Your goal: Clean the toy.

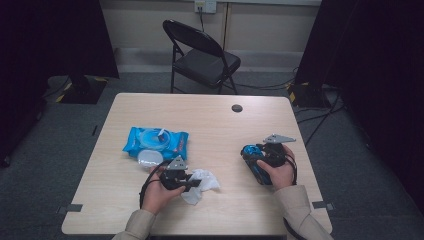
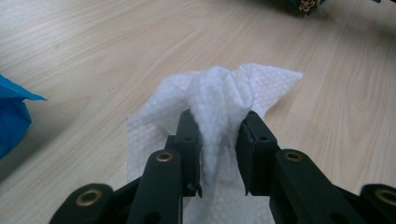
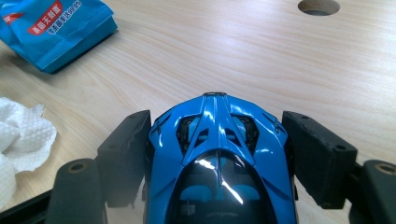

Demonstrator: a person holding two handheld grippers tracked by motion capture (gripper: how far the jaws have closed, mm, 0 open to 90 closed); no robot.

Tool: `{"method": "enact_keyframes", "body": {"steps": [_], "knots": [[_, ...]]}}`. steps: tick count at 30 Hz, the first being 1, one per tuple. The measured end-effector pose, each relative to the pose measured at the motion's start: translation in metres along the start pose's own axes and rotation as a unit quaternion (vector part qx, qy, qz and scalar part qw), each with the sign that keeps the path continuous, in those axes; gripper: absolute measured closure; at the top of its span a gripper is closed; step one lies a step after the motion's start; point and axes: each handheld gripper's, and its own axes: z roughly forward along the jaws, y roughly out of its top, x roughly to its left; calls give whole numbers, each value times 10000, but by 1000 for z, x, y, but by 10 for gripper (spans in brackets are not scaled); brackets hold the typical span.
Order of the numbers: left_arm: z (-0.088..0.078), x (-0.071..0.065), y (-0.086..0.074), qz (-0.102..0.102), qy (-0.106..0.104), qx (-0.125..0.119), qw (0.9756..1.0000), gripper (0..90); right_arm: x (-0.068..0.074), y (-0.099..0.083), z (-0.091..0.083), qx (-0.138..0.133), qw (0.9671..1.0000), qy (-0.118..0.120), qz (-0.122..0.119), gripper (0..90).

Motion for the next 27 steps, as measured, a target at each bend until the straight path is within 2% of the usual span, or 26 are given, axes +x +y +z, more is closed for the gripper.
{"method": "enact_keyframes", "body": {"steps": [15,19,22,23,24,27], "knots": [[7,3,5,19,174,-19,9998,710,-4,2,13,195,9998,-70,68,263],[5,4,6,-18,200,-43,9998,709,-4,3,16,307,9995,-86,-9,262],[4,4,5,-6,208,-78,9998,698,-4,3,18,324,9995,-71,14,262],[4,4,5,-2,233,-83,9997,693,-5,2,18,326,9994,-112,34,316],[3,4,5,-10,252,-89,9996,679,-6,2,17,215,9997,-89,8,348],[3,5,4,-22,270,-108,9996,674,-8,2,16,211,9997,-72,105,310]]}}
